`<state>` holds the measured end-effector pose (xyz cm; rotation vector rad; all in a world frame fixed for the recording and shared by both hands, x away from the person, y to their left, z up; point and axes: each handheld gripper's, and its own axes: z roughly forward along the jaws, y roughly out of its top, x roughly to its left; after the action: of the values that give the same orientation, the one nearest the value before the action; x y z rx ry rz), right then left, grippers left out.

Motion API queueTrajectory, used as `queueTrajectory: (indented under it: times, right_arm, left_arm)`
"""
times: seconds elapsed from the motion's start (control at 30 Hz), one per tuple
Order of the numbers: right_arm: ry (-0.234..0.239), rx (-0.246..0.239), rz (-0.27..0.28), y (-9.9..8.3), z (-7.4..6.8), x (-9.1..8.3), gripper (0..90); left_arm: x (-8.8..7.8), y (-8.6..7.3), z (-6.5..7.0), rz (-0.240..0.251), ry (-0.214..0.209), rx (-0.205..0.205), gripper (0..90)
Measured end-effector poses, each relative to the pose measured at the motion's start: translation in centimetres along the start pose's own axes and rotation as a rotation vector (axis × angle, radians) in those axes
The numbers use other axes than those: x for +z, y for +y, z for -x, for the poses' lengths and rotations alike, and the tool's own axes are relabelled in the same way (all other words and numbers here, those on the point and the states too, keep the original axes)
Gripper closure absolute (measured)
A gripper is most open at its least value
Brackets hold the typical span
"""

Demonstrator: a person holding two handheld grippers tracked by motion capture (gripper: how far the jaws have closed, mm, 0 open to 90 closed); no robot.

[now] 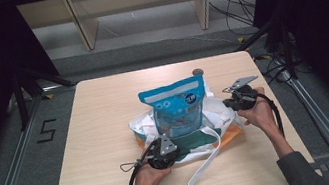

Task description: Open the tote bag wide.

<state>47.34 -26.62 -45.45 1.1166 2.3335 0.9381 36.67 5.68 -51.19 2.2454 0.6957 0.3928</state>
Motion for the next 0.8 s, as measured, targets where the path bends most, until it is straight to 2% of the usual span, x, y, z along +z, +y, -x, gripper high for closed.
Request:
queueTrajectory:
  times: [0.03,0.07,0.1,0.13,0.17,0.2,0.23,0.27,0.3,0.33,0.4,0.43,0.47,0.5,0.6,0.63,0.73,0.77,0.8]
  right_arm:
    - [0.008,0.023,-0.038,-0.2,0.3,0.1,89.2]
    - [0.000,0.035,-0.011,-1.0,0.7,1.0,89.3]
    - [0.014,0.072,-0.068,-1.8,1.0,1.7,89.3]
    - [0.018,0.085,-0.078,-2.2,1.0,2.2,89.3]
    - [0.014,0.072,-0.088,-2.6,1.2,2.6,89.3]
    - [0.015,0.082,-0.070,-2.8,1.3,2.8,89.3]
    - [0.034,0.119,-0.058,-2.8,1.3,2.9,89.3]
    - [0.037,0.114,-0.062,-2.8,1.2,2.8,89.3]
    - [0.010,0.061,-0.062,-2.8,1.2,2.9,89.2]
    - [0.012,0.067,-0.095,-2.6,0.9,2.6,89.1]
    - [-0.013,0.016,-0.060,-2.1,0.8,1.8,87.3]
    - [-0.023,0.026,-0.018,-1.9,0.7,1.6,85.7]
    - [-0.012,0.028,-0.027,-1.3,0.6,0.3,84.4]
    - [0.011,0.051,-0.006,-0.8,0.4,-0.7,83.0]
    - [0.055,0.024,0.068,0.0,-0.3,-2.9,83.6]
    - [0.095,0.013,0.093,0.2,-0.7,-3.4,84.6]
    - [0.173,-0.026,0.113,0.6,-3.1,-4.9,86.0]
    - [0.185,-0.030,0.114,0.7,-3.7,-5.1,86.3]
    - [0.192,-0.059,0.122,0.8,-4.4,-5.1,86.3]
  left_arm:
    - [0.0,0.0,0.0,-0.002,0.005,0.021,89.1]
    - [0.0,0.0,0.1,-0.002,0.005,0.016,89.2]
    - [0.0,0.0,0.1,-0.001,0.005,0.015,89.1]
    - [0.0,-0.1,0.2,0.005,0.009,0.012,89.2]
    - [0.0,-0.2,0.2,0.011,0.011,0.012,89.2]
    - [0.0,-0.2,0.3,0.010,0.021,0.020,89.2]
    - [0.0,-0.2,0.4,0.015,0.023,0.018,89.2]
    - [0.0,-0.2,0.4,0.013,0.025,0.021,89.2]
    - [0.0,-0.2,0.4,0.007,0.020,0.022,89.2]
    - [-0.2,-0.1,0.3,0.002,0.019,0.025,89.1]
    - [-0.5,0.0,0.2,0.015,0.002,0.003,85.8]
    - [-0.9,0.3,0.2,0.044,-0.024,-0.008,81.4]
    - [-1.6,0.5,0.3,0.065,-0.026,-0.020,78.3]
    - [-2.2,0.9,0.2,0.095,-0.054,-0.028,78.1]
    - [-4.3,1.9,0.0,0.154,-0.079,-0.042,78.0]
    - [-5.1,2.3,-0.2,0.168,-0.078,-0.041,78.1]
    - [-6.9,3.4,-1.5,0.230,-0.052,-0.083,79.0]
    - [-7.4,3.8,-2.2,0.249,-0.040,-0.097,79.3]
    - [-8.0,4.2,-3.1,0.278,-0.032,-0.121,79.4]
